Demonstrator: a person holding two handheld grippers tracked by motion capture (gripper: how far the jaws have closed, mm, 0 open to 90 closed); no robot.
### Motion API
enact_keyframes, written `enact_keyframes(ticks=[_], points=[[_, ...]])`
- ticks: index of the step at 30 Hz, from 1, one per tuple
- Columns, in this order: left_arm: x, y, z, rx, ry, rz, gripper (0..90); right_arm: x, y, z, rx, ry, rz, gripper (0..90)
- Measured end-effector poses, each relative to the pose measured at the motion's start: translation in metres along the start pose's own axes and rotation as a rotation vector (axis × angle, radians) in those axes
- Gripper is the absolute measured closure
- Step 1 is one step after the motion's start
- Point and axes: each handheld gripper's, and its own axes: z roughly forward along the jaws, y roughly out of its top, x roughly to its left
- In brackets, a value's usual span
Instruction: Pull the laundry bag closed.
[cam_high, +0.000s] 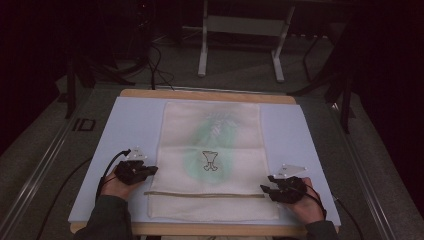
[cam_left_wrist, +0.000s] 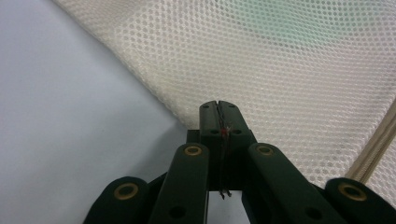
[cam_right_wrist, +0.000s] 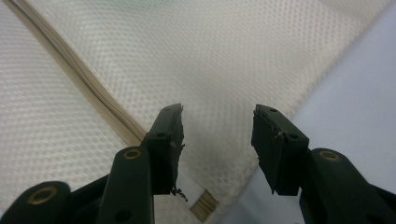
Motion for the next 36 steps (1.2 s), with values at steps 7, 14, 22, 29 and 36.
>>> enact_keyframes(ticks=[7, 14, 22, 29, 36], points=[[-0.001, 0.0, 0.002, 0.009, -0.009, 0.01, 89.2, 0.009, 0.011, 0.0, -0.009, 0.033, -0.036, 56.0], [-0.003, 0.001, 0.004, 0.02, -0.023, 0.024, 89.1, 0.023, 0.03, 0.01, 0.01, 0.07, -0.114, 60.0], [-0.004, 0.001, 0.006, 0.035, -0.023, 0.028, 89.0, 0.039, 0.048, 0.024, 0.017, 0.119, -0.164, 60.2], [-0.005, 0.002, 0.007, 0.044, -0.033, 0.035, 89.0, 0.053, 0.063, 0.036, 0.022, 0.155, -0.203, 60.0], [-0.005, 0.002, 0.008, 0.046, -0.03, 0.034, 89.0, 0.067, 0.076, 0.046, 0.017, 0.189, -0.241, 59.6]])
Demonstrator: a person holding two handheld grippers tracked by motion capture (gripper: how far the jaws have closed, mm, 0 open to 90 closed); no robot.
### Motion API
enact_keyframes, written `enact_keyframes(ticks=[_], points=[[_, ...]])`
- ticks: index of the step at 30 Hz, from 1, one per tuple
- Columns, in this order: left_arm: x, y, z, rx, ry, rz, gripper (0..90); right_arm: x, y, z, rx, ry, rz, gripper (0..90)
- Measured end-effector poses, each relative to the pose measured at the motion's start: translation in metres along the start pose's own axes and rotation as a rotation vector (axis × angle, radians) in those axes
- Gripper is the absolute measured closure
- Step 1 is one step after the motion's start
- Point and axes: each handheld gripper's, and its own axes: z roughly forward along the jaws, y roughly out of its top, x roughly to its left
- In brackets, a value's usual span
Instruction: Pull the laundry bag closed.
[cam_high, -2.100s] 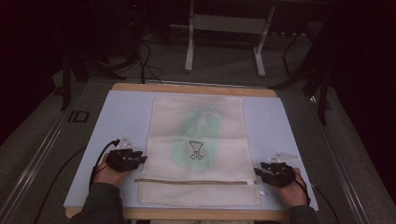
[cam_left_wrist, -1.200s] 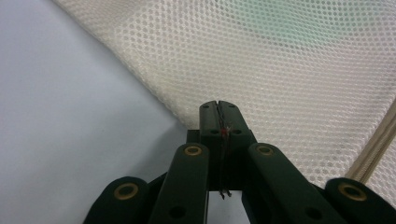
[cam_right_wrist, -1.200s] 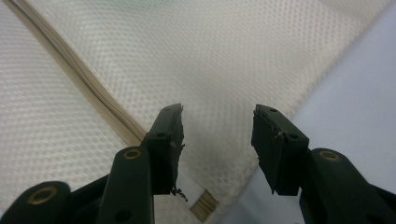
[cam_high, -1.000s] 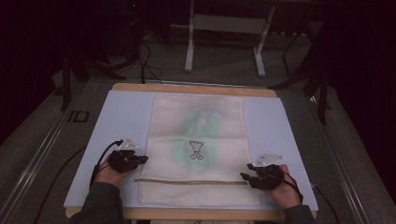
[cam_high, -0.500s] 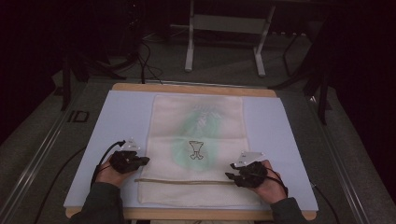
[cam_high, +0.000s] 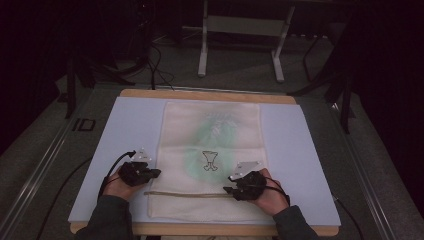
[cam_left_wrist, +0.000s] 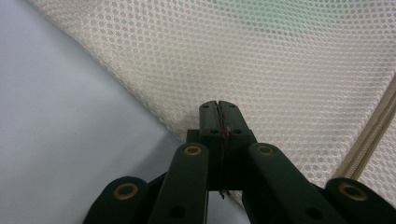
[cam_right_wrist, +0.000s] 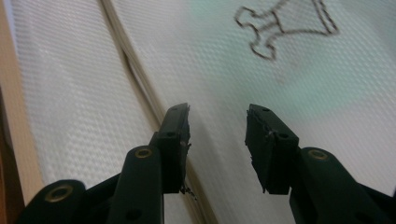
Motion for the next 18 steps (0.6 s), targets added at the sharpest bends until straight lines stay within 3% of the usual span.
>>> enact_keyframes(ticks=[18], points=[[0.0, 0.0, 0.001, 0.012, 0.001, 0.018, 89.2, 0.027, 0.041, 0.032, -0.008, 0.088, -0.101, 61.5]])
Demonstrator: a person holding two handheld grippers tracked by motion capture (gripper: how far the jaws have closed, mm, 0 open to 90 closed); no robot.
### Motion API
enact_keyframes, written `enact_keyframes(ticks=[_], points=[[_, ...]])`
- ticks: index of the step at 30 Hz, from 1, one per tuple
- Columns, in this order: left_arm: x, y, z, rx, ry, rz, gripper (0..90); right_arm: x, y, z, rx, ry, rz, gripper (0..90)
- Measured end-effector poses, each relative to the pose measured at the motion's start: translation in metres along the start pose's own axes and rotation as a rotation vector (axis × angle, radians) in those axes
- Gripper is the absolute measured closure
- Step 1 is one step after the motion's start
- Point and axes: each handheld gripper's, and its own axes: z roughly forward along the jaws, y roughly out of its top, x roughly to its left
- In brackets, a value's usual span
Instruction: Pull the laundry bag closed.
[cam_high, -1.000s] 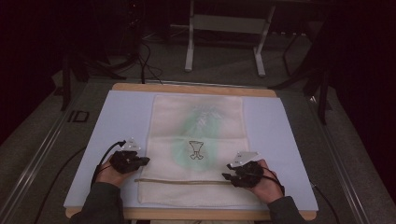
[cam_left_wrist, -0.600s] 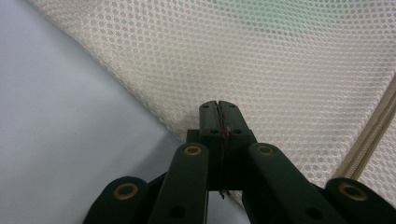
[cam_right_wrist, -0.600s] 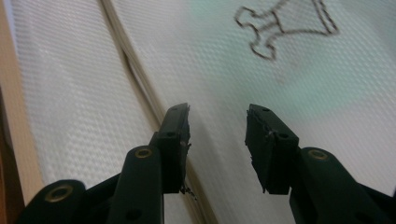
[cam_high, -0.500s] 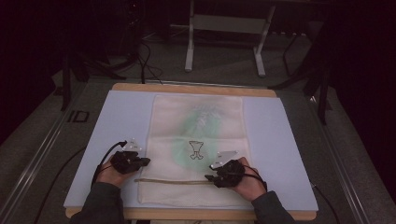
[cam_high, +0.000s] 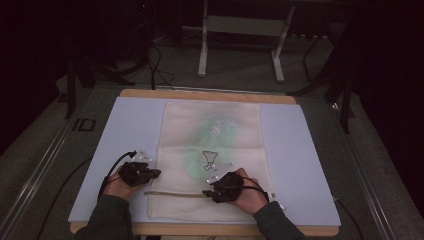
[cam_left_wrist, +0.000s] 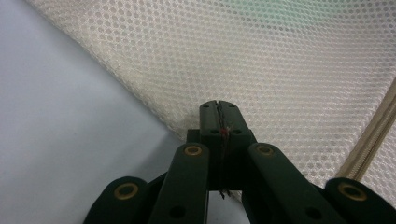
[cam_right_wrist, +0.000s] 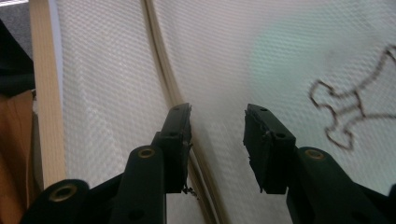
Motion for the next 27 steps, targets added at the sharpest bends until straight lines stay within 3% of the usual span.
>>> enact_keyframes(ticks=[27], points=[[0.003, -0.002, 0.0, -0.015, -0.022, -0.011, 89.1, 0.022, 0.056, 0.05, -0.056, 0.088, -0.076, 72.1]])
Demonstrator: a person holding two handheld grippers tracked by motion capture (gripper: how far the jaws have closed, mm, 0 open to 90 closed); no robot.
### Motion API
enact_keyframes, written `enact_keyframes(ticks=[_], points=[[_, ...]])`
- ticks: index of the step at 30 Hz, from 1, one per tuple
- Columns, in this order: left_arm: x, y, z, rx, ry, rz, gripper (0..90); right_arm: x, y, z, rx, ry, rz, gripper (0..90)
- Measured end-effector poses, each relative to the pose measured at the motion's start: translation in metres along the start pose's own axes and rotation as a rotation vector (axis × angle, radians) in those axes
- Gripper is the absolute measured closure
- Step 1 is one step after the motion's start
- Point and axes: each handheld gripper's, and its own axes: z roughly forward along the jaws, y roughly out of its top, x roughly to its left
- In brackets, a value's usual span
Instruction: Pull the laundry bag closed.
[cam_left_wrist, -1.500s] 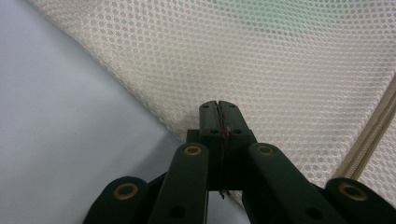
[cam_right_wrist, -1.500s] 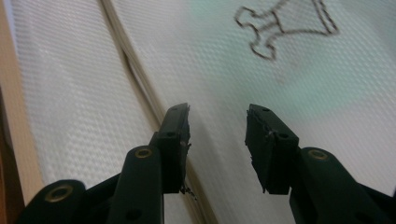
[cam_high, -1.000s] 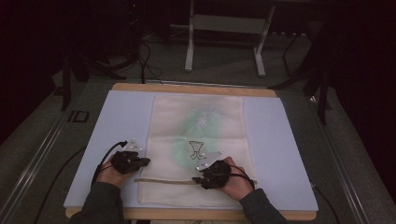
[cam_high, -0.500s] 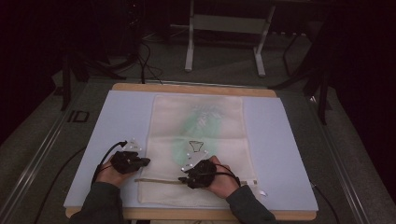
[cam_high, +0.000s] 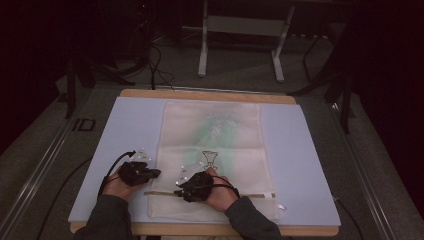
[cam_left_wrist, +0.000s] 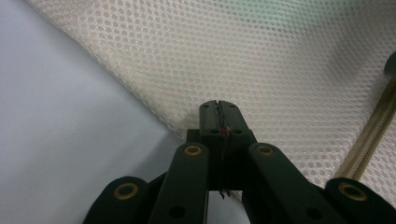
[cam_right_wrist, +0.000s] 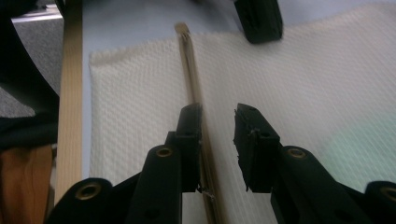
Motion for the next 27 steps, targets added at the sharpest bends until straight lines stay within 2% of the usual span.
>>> enact_keyframes(ticks=[9, 12, 15, 19, 27], points=[[0.001, 0.0, -0.001, -0.005, -0.003, -0.003, 88.6, 0.005, 0.018, 0.023, -0.007, 0.029, -0.009, 79.3], [0.001, 0.0, -0.002, -0.012, 0.016, -0.008, 88.3, 0.006, 0.022, 0.028, -0.014, 0.035, -0.007, 82.0], [0.003, -0.001, -0.003, -0.015, 0.023, -0.023, 88.9, 0.008, 0.028, 0.034, -0.026, 0.041, -0.011, 82.3], [0.002, -0.001, -0.003, -0.012, 0.024, -0.019, 88.9, 0.012, 0.037, 0.043, -0.025, 0.046, -0.03, 82.1], [0.005, -0.002, -0.008, -0.027, 0.027, -0.037, 89.1, 0.015, 0.049, 0.059, -0.025, 0.054, -0.03, 82.2]])
